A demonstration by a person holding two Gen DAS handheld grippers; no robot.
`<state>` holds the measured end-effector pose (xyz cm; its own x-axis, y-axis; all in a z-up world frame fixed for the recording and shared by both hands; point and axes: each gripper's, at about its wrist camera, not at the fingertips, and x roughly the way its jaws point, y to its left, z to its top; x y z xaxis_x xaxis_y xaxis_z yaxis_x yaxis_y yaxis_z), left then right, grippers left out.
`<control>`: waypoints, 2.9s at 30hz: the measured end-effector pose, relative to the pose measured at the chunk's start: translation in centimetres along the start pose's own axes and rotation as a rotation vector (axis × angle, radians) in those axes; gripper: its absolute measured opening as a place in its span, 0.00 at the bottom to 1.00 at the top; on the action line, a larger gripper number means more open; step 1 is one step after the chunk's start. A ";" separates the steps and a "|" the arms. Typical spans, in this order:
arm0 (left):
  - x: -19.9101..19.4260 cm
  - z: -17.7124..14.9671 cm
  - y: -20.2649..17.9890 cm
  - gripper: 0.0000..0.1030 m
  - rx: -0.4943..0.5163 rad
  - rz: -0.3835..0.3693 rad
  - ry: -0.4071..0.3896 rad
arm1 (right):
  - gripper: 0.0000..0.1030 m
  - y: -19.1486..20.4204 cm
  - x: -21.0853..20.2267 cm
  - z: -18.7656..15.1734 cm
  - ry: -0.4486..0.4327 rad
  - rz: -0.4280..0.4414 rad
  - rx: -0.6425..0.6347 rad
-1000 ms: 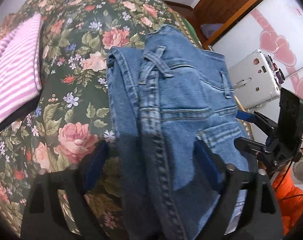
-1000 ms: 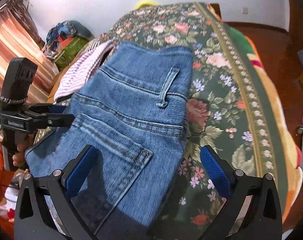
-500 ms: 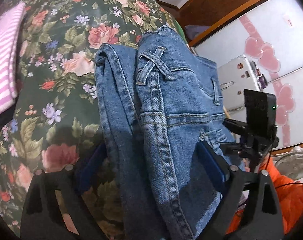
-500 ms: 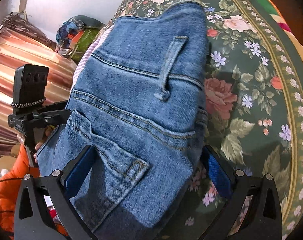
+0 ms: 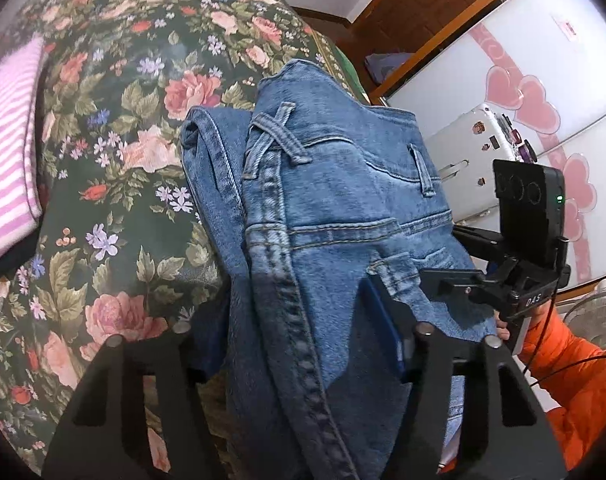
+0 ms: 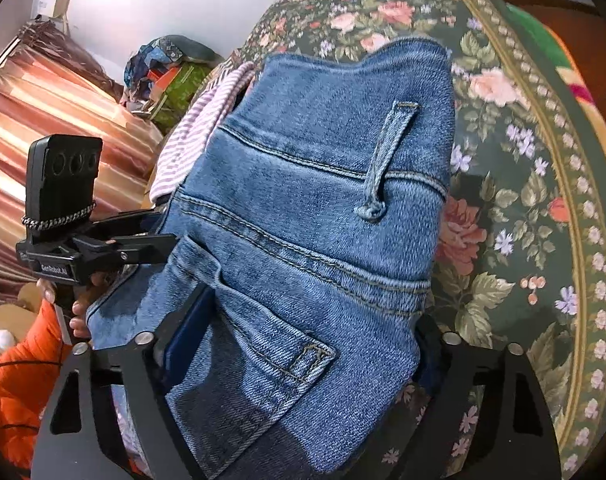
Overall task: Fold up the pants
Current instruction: 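Lift the jeans stack with both tools and carry it onto the striped garment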
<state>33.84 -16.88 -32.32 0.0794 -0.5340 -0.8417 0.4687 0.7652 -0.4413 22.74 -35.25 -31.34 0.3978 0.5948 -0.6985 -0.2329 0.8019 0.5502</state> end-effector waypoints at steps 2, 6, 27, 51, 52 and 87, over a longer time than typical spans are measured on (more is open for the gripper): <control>-0.3 -0.2 -0.3 0.55 0.008 0.011 -0.010 | 0.71 0.6 -0.5 0.0 -0.010 -0.017 -0.022; -1.2 -0.7 -0.8 0.52 0.017 0.016 -0.036 | 0.67 1.6 -1.1 0.0 -0.026 -0.028 -0.053; -10.9 -6.0 -0.9 0.49 -0.016 0.119 -0.250 | 0.57 10.3 -1.0 2.8 -0.091 -0.060 -0.293; -24.2 -4.2 12.1 0.49 -0.126 0.227 -0.517 | 0.57 22.6 8.0 13.9 -0.130 -0.023 -0.553; -24.5 -3.8 12.9 0.49 -0.131 0.226 -0.518 | 0.56 23.0 8.7 14.6 -0.126 -0.019 -0.556; -19.5 0.2 34.9 0.57 -0.339 0.434 -0.450 | 0.70 19.3 23.0 22.7 0.017 -0.164 -0.493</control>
<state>48.84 20.13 -31.23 0.5864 -0.1967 -0.7858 0.0187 0.9731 -0.2297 47.52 -7.39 -26.39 0.4510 0.4567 -0.7669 -0.5610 0.8133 0.1544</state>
